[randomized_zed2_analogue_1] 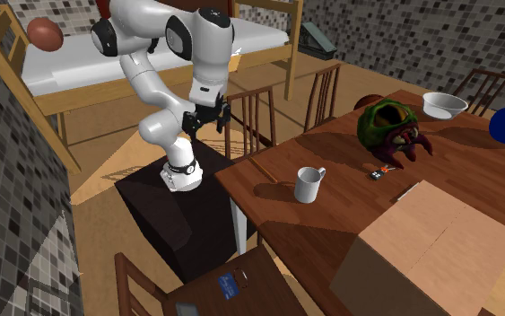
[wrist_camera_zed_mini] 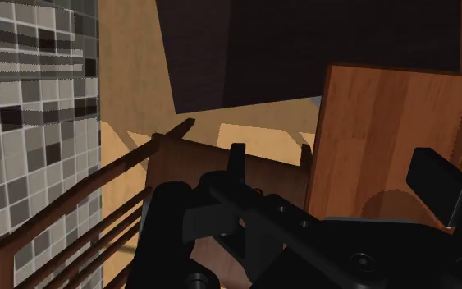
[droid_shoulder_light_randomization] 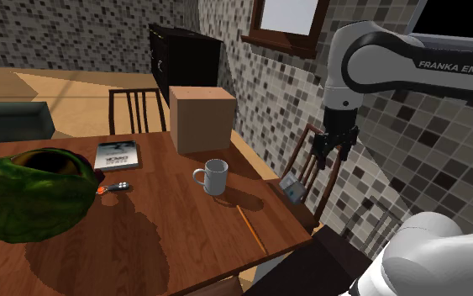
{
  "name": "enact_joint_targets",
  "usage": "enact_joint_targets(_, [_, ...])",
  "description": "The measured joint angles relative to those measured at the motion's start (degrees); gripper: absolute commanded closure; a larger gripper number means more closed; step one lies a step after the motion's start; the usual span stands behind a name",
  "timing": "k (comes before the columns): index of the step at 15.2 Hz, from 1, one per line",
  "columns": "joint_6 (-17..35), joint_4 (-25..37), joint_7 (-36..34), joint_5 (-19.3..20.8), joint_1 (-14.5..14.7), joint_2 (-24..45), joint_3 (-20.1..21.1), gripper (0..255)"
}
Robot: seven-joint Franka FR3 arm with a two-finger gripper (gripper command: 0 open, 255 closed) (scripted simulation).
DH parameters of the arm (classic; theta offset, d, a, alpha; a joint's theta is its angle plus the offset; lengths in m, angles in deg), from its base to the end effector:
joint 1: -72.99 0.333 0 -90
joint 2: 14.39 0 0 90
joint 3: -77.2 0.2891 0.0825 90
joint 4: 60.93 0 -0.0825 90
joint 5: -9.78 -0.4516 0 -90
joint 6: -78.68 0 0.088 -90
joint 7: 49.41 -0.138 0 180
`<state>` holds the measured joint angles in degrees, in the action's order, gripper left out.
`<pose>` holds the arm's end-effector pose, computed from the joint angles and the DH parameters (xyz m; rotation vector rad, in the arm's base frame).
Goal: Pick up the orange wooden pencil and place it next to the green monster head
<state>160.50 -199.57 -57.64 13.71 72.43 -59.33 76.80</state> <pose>0.3677 -0.0164 0.4962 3.0392 -0.2445 -0.3103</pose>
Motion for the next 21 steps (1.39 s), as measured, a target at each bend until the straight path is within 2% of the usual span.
enact_joint_targets(2, [1.0, -0.7, -0.5, -0.6, 0.2, 0.1, 0.2, 0])
enact_joint_targets(7, [10.9, -7.3, -3.6, -5.6, 1.6, -0.1, 1.6, 0])
enact_joint_targets(12, [22.9, -14.1, -6.3, -11.3, 3.9, 0.8, 3.4, 0])
enact_joint_targets(21, [49.0, -19.9, -9.0, -23.2, 10.1, 12.4, 7.9, 0])
